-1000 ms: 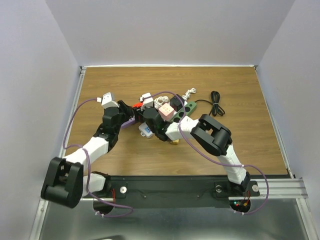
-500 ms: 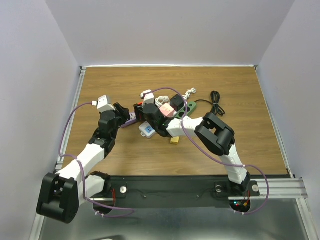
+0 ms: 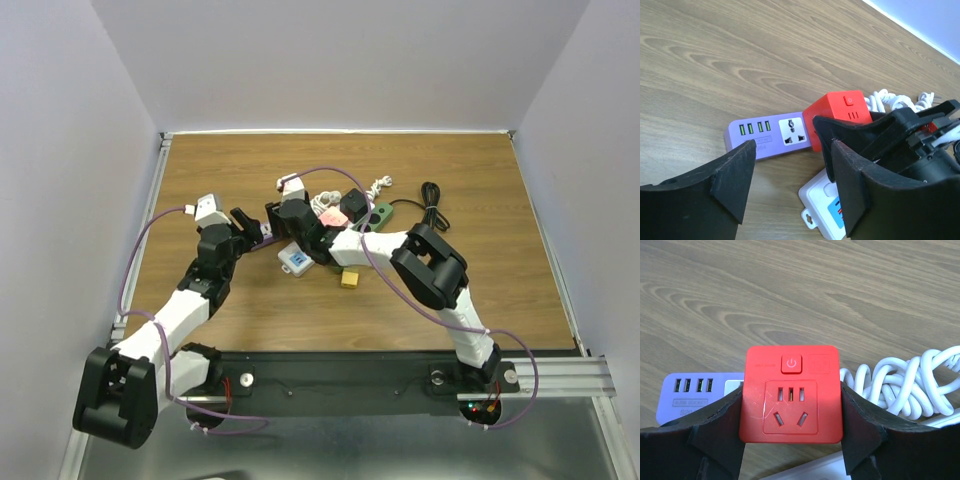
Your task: Insert the plug
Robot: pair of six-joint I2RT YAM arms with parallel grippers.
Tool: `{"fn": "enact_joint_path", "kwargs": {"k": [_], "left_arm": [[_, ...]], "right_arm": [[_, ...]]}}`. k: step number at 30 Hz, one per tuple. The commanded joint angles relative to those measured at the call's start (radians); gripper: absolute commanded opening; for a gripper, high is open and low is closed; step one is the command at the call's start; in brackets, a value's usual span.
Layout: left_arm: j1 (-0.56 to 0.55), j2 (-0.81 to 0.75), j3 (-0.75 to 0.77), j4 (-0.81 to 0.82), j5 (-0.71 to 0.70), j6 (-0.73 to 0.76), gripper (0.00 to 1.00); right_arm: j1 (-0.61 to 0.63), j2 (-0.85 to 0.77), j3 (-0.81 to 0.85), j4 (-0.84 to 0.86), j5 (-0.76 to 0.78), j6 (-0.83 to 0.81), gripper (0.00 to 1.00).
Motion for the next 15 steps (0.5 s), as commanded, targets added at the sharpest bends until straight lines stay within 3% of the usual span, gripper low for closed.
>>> {"fn": "enact_joint_path", "kwargs": {"k": [1,2,3,10,15], "left_arm": [[-0.001,-0.041,-0.014,0.023,-0.007,0.014,0.74],[0.0,-0.044,-0.014,0.022,-0.007,0.015,0.74],[0.0,-0.042,-0.013,0.02,-0.01,0.015,0.74],[0.0,-0.045,-0.016,0.015,-0.012,0.016,0.75],[0.0,-0.047,-0.016,0.012,-0.022,0.017,0.75]], "right_arm": [[-0.039,0.068,-0.019,-0.295,-0.019,-0.025,0.42],[-0.039,0.066,-0.006,-0.295,-0.048,-0.035,0.53],[-0.039,0.063,0.002,-0.295,-0.06,-0.038,0.57],[-0.039,0.034,0.06,-0.293,-0.148,-0.066,0.64],[-0.039,0.008,0.079,-0.289,-0.182,-0.074,0.76]]}}
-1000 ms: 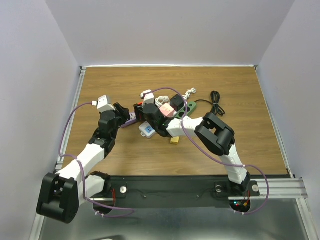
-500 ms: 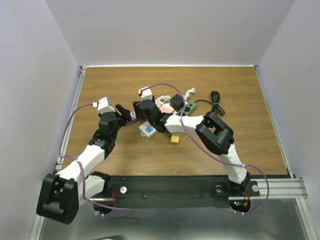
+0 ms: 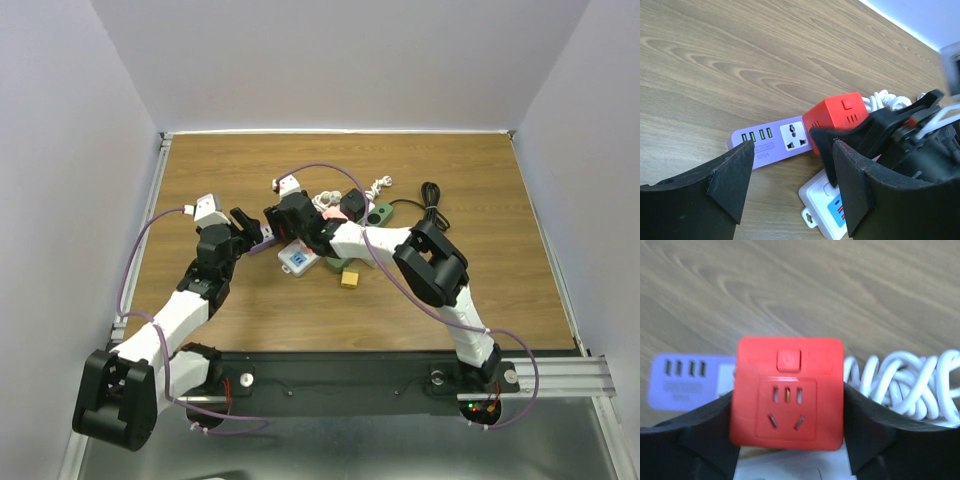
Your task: Insert the plug
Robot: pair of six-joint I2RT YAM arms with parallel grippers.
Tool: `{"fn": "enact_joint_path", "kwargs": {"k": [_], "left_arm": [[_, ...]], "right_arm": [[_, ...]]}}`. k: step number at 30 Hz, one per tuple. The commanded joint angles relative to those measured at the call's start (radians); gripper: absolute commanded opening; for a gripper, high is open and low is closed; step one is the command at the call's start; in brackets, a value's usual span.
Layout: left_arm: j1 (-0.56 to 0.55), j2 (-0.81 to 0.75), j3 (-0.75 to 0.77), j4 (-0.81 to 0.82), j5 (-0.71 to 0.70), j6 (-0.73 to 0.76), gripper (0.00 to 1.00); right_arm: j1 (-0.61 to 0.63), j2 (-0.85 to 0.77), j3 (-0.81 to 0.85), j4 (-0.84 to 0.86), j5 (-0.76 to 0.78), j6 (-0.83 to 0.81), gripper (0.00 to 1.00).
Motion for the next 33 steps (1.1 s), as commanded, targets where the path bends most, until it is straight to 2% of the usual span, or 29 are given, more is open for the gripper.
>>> {"fn": "enact_joint_path", "kwargs": {"k": [1,6,8,10,12,17,21,25,26,28,30,33], "left_arm": [[0.0,-0.028,-0.01,0.019,-0.02,0.016,0.75],[0.0,-0.016,-0.005,0.019,-0.016,0.021,0.75],[0.0,-0.021,-0.005,0.019,-0.013,0.022,0.75],[0.0,-0.031,-0.005,0.019,-0.014,0.025,0.75],[-0.001,-0.044,-0.01,0.024,-0.016,0.033,0.75],[-0.013,-0.065,-0.022,0.038,-0.028,0.044,0.75],[-0.059,-0.083,-0.024,0.036,-0.103,0.047,0.75],[-0.168,-0.117,-0.034,0.062,-0.194,0.076,0.75],[-0.237,-0.128,-0.042,0.071,-0.235,0.082,0.75],[-0.301,-0.131,-0.057,0.105,-0.258,0.102,0.76],[-0.39,-0.116,-0.067,0.152,-0.277,0.116,0.76],[-0.498,-0.043,-0.062,0.188,-0.338,0.134,0.76]], "right_arm": [[-0.012,0.003,0.001,-0.126,-0.052,-0.013,0.78],[-0.014,-0.027,-0.004,-0.121,-0.052,-0.025,0.91],[-0.012,-0.046,-0.028,-0.118,-0.055,-0.03,0.93],[-0.012,-0.093,-0.057,-0.049,-0.078,-0.039,0.94],[-0.014,-0.125,-0.085,-0.029,-0.112,-0.048,1.0],[-0.012,-0.233,-0.139,0.024,-0.191,-0.068,1.0],[-0.012,-0.312,-0.195,0.061,-0.242,-0.07,1.0],[-0.012,-0.432,-0.322,0.122,-0.193,-0.058,1.0],[-0.014,-0.46,-0.39,0.132,-0.152,-0.053,1.0],[-0.014,-0.556,-0.457,0.159,-0.098,-0.045,1.0],[-0.026,-0.656,-0.566,0.188,-0.031,-0.024,1.0],[-0.089,-0.748,-0.704,0.209,-0.008,0.033,1.0]]}}
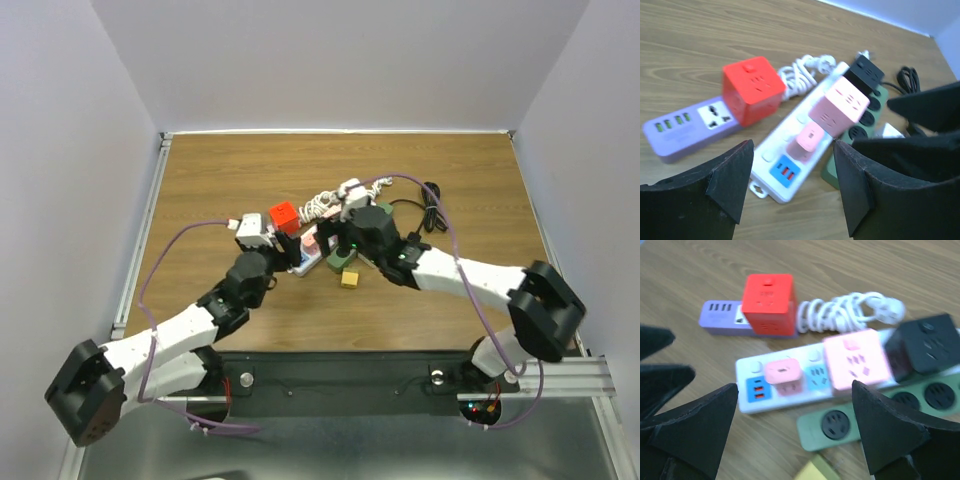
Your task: Insert the plug
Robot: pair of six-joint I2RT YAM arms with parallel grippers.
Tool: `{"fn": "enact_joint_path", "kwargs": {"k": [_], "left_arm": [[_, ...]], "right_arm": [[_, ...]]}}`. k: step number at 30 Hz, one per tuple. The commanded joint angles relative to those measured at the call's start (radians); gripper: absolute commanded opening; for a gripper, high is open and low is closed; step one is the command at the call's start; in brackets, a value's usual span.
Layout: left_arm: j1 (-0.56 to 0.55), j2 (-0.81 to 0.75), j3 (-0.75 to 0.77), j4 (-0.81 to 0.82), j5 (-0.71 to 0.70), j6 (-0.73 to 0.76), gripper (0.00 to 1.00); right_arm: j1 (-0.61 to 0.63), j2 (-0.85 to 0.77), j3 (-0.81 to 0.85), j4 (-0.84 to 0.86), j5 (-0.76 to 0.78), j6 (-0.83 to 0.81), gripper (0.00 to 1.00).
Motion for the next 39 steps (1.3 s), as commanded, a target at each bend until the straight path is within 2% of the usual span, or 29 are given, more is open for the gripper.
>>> {"fn": "enact_joint_path", "kwargs": {"k": [1,4,13,20,28,39], "left_arm": [[-0.158,0.083,0.002,0.109,-0.135,0.056,0.75],[-0.283,0.201,0.057,0.113,-0.198,0.052,0.77],[-0.436,0.583,0.218,0.175,-0.148,-0.026,0.79],[-0.44,0.69,0.265,0.227,-0.068,-0.056,0.8],[-0.438,0.793,0.356,0.149,-0.142,-0.074,0.84],[-0.381,0.857,0.393,0.11,-0.128,-0.099,0.81]], "right_arm": [[-0.087,-0.158,-0.135,0.109,0.086,0.074,1.0],[-0.158,-0.247,-0.233,0.122,0.089,0.118,1.0],[-0.223,-0.419,-0.43,0.178,0.105,0.195,1.0],[-0.229,-0.45,-0.467,0.176,0.125,0.198,1.0],[-0.23,-0.424,-0.468,0.184,0.115,0.192,1.0],[-0.233,-0.458,-0.487,0.184,0.105,0.187,1.0]]}}
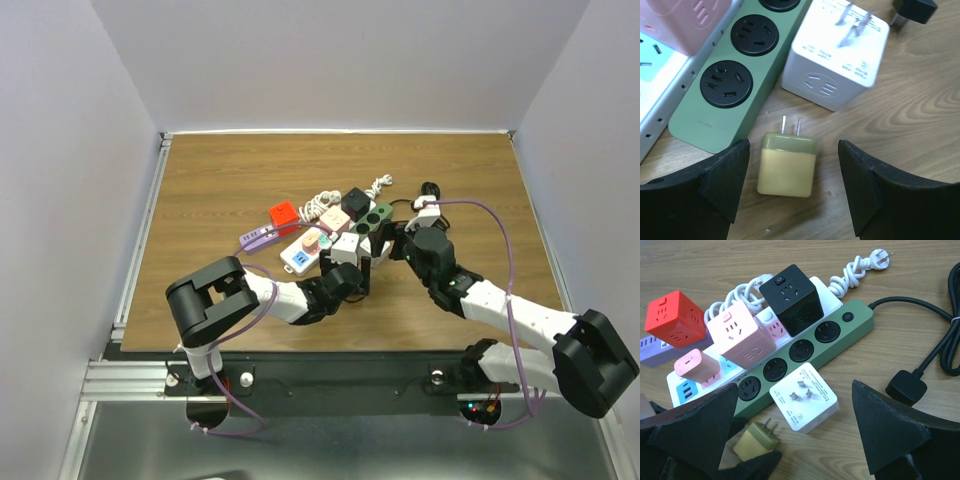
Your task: Insert the plug
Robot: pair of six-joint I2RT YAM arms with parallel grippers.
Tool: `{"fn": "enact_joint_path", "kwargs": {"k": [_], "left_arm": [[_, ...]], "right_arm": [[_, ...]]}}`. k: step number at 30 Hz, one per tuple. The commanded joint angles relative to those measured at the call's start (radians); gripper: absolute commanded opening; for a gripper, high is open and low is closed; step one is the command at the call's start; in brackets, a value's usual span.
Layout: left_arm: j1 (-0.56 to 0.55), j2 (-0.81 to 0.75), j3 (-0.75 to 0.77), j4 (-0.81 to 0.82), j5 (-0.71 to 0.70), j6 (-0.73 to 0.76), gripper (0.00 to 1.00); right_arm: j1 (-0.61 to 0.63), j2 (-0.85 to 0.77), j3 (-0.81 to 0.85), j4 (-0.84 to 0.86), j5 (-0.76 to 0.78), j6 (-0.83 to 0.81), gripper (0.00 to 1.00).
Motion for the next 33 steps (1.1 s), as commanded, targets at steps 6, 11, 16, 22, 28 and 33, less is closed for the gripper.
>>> {"fn": "enact_joint_path", "kwargs": {"k": [6,11,16,22,28,33], "left_arm": [[0.026,0.058,0.075,-0.01,0.004,0.015,0.74],[0.043,0.089,0.089,-0.012,0.053,0.015,0.5],[0.056,0.077,0.075,-0.012,0.096,0.012,0.12],[0.059,-0.033,0.026,0.022,0.146,0.004,0.0],[0.103,-0.227,-0.029,0.078,0.183,-0.019,0.0],[0.169,-0.402,-0.081,0.153,0.194,-0.072,0.0]], "right_arm": [[-0.007,-0.018,-0.019,0.054,0.009,0.003,1.0],[-0.008,-0.034,-0.032,0.054,0.026,0.002,1.0],[-0.008,-0.1,-0.06,0.054,0.043,0.002,1.0],[-0.01,-0.142,-0.092,0.069,0.05,-0.003,1.0],[-0.008,-0.174,-0.133,0.136,0.015,-0.02,1.0],[-0.008,-0.186,-0.181,0.254,-0.09,-0.05,0.97]]}}
